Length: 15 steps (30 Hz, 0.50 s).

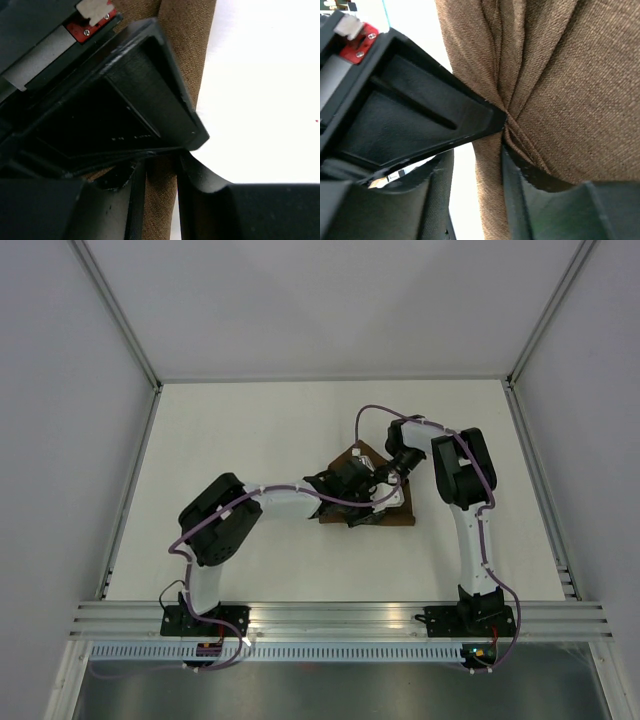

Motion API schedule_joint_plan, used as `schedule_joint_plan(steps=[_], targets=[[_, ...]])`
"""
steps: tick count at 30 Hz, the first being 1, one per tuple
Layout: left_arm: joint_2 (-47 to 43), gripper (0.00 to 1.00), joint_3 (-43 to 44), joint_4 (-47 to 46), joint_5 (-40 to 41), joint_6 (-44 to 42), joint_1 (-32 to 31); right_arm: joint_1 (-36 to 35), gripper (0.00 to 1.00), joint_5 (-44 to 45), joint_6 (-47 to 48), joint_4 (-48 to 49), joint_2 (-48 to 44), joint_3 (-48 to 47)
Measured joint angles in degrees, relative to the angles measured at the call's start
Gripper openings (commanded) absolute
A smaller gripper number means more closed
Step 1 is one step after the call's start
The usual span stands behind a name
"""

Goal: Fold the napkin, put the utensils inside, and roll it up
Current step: Roll the napkin at the center of the board.

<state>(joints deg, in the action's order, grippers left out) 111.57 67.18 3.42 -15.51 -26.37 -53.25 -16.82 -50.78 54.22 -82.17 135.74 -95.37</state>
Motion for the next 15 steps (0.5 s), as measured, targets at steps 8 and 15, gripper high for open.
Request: schedule_joint_plan(steps=[8,15], targets=[[3.5,0.02,5.0,4.5,-10.8,1.8,4.2,2.3,0.63,0.3,-0.8,1.6,-2.8,0.0],[7.0,0.02,9.2,8.2,-20.2,4.3,7.9,6.8,0.64,0.3,-4.6,10.6,-8.5,0.0]])
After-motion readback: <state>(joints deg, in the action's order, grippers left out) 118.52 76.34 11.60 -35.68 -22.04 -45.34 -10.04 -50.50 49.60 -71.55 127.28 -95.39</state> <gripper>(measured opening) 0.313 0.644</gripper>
